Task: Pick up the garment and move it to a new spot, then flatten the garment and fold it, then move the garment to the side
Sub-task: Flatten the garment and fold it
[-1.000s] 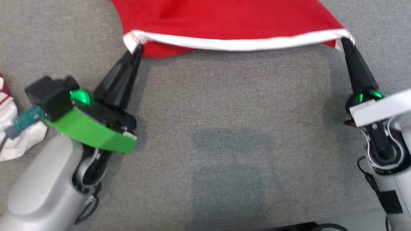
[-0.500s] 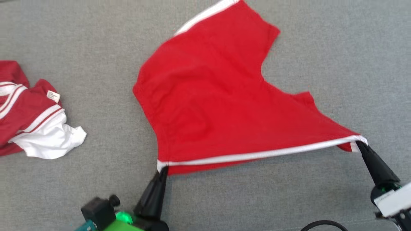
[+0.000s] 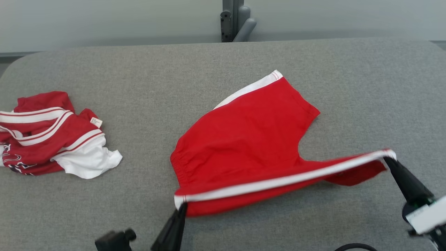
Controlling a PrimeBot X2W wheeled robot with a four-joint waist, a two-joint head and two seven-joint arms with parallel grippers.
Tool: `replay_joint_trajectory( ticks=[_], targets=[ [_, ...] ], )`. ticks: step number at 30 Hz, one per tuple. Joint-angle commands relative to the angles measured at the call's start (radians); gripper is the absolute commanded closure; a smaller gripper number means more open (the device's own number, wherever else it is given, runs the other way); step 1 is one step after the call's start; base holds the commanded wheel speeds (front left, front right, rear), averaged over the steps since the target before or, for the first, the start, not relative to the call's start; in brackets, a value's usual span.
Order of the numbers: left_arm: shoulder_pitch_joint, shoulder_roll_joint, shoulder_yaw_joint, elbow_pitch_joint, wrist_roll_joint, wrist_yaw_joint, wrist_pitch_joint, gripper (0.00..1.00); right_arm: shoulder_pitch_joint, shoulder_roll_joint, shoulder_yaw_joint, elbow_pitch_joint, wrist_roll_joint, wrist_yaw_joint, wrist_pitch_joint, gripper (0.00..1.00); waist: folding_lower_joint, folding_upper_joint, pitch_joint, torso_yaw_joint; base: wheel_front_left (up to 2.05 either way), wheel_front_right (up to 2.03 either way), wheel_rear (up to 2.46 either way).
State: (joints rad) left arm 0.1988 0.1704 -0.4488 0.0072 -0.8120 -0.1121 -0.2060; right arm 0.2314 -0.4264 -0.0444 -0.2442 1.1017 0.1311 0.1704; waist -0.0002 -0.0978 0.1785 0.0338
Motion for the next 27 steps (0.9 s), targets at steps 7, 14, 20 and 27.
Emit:
replay_joint_trajectory(
  ticks=[7, 14, 20, 27],
  targets=[
    [-0.381, -0.055, 0.056, 0.031, -0.042, 0.057, 0.119, 1.00, -0.537, 0.091, 0.036, 0.253, -0.183, -0.001, 0.101, 1.00, 0.0002, 0.0004, 0.271, 0.145, 0.00, 0.00, 0.00],
    [-0.588, -0.098, 0.035, 0.194, -0.047, 0.092, 0.160, 1.00, -0.795, 0.127, 0.022, 0.448, -0.279, -0.001, 0.107, 1.00, 0.0002, 0.0004, 0.344, 0.204, 0.00, 0.00, 0.00],
    [-0.684, -0.112, 0.015, 0.328, -0.063, 0.117, 0.155, 1.00, -0.934, 0.142, 0.053, 0.618, -0.346, -0.001, 0.073, 1.00, 0.0002, 0.0004, 0.354, 0.217, 0.00, 0.00, 0.00],
    [-0.732, -0.116, -0.018, 0.406, -0.084, 0.101, 0.162, 1.00, -1.002, 0.136, 0.114, 0.729, -0.361, -0.001, 0.045, 1.00, 0.0002, 0.0004, 0.344, 0.223, 0.00, 0.00, 0.00]
  ],
)
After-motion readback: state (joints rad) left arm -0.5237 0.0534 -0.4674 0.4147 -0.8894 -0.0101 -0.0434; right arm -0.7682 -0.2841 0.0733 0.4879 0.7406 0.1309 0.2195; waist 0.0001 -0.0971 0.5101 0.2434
